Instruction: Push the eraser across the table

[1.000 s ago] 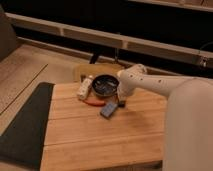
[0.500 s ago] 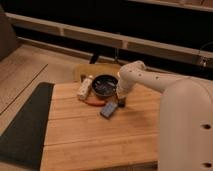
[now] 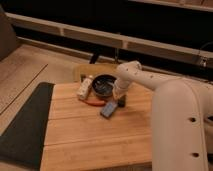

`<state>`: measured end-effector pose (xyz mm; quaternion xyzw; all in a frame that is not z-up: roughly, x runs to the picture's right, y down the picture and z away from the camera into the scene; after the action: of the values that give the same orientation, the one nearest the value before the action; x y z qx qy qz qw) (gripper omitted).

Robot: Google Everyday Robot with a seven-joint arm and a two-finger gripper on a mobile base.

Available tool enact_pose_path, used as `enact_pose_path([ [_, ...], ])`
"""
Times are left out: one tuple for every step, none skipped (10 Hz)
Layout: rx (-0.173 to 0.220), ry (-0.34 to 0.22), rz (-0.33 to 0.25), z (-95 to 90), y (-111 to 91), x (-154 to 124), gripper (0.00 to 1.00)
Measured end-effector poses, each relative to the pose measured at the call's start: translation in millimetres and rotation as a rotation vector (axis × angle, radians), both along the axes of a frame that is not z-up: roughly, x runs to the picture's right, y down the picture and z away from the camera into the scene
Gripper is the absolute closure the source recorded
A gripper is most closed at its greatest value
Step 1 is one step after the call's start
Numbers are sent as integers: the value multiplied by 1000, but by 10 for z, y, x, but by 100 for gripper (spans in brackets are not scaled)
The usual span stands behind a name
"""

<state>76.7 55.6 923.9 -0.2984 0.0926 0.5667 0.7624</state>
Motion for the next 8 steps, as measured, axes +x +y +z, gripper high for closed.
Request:
enact_pose_path([
  [-10,-7,5,29,14,11,98],
  [-17,-14,11,52,28,10,98],
  [-27,-24,21,75,51,3,98],
  [-39,-38,36,104,88,-8,98],
  [-48,-45,46,125,121,-7,98],
  [-61,-47,55,147,171,11,98],
  [-73,-46,69,163,207,52,98],
  [-82,-43,73,159,234,83,98],
])
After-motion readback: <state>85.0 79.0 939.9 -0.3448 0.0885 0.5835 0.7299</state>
